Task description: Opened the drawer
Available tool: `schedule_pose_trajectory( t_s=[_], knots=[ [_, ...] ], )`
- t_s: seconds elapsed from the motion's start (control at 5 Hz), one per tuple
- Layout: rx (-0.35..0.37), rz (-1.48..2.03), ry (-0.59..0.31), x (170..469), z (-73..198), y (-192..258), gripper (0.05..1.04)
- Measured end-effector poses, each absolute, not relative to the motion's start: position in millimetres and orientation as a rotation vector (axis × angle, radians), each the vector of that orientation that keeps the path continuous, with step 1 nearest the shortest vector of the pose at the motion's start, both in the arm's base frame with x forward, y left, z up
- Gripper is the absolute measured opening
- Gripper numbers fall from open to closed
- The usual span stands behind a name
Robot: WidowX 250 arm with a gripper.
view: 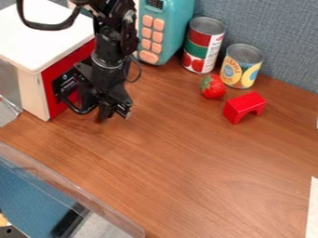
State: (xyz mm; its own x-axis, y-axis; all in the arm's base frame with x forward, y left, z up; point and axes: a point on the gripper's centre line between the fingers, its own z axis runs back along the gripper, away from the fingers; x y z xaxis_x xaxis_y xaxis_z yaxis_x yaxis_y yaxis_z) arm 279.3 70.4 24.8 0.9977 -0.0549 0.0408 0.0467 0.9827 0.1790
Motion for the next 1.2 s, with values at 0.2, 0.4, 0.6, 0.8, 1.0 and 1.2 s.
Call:
schedule_pose_trajectory(
  t_s=[0.2,0.4,0.6,0.8,1.0,1.2],
  knots=[
    [0.158,-0.036,-0.082,282,34,58,0.176],
    [0.123,-0.046,-0.09,285,33,36,0.13],
    [0.093,-0.052,-0.104,288,33,20,0.128],
    [0.065,-0.046,-0.112,290,30,5,0.128],
    [0.043,-0.051,-0.122,291,29,-10,0.128],
    [0.034,-0.066,-0.123,291,29,-22,0.128]
  ],
)
